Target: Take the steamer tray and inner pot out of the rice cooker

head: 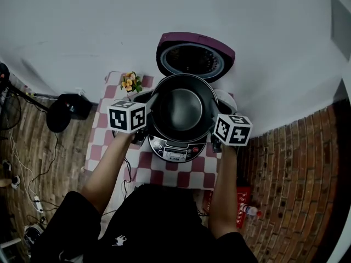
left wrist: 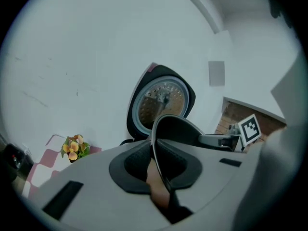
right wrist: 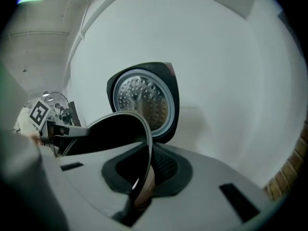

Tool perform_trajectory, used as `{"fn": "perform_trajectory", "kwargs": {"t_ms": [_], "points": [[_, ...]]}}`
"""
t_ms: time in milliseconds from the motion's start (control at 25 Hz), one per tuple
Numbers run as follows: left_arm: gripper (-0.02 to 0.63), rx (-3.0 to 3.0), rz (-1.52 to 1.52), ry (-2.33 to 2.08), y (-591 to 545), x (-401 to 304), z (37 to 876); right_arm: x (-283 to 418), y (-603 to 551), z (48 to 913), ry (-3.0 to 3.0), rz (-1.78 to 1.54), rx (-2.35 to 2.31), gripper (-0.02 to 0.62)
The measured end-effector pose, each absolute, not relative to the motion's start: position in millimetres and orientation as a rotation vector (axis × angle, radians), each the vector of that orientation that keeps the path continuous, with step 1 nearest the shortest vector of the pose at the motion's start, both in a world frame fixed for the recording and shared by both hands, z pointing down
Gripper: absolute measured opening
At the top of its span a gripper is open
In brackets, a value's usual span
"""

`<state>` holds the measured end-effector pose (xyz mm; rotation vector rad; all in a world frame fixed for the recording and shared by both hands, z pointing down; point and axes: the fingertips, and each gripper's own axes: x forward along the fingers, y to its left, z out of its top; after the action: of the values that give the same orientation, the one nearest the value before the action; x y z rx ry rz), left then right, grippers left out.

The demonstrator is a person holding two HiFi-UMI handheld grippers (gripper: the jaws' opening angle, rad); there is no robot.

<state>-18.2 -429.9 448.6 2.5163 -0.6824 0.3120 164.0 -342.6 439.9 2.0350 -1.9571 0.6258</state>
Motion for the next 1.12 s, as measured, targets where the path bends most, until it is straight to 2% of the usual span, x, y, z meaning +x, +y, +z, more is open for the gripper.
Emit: {"fn": "perform_trajectory", "kwargs": {"t_ms": [520, 1120], "points": [[0.040, 2.588, 0.112, -0.785, -399.6, -32.3, 386.6, 157.0, -322.1, 383.7, -2.104, 0.450, 2.105, 0.023], [0.037, 2.653, 0.003, -0.951, -319.0, -9.0, 330.8, 186.9, -258.7, 330.9, -2.283, 0.310, 2.067, 0.025]]}}
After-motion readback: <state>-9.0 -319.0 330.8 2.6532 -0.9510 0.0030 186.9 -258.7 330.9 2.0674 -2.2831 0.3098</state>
